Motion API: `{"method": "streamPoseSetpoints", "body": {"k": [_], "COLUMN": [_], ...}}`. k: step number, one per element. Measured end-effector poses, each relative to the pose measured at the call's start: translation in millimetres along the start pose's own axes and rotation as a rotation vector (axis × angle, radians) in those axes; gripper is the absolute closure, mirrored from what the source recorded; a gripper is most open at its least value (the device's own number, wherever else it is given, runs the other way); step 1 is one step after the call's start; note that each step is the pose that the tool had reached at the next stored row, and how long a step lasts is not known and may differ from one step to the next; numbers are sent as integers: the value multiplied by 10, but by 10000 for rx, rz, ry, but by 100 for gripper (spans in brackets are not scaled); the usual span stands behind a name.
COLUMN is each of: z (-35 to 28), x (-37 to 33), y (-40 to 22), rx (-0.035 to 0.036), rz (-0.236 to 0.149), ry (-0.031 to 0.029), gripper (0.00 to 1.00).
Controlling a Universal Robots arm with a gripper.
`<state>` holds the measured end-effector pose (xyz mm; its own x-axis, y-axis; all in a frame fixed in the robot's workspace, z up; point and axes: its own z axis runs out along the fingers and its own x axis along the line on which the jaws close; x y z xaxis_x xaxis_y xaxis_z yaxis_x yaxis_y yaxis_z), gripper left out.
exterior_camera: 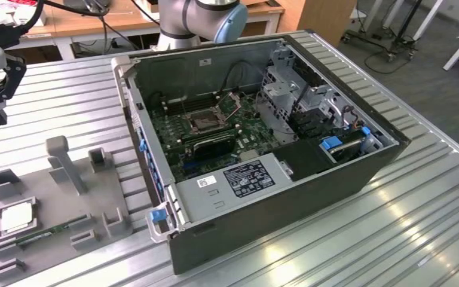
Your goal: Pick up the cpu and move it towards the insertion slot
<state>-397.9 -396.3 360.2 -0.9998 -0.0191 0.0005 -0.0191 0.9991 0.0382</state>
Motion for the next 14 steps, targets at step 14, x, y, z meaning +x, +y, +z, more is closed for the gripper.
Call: {"method": "streamPoseSetpoints", "body": {"k": [14], "z": [-1], "x": [0], "y": [-30], "rx": [-1], "rz": [0], "ry": [-1], "gripper": [89]}}
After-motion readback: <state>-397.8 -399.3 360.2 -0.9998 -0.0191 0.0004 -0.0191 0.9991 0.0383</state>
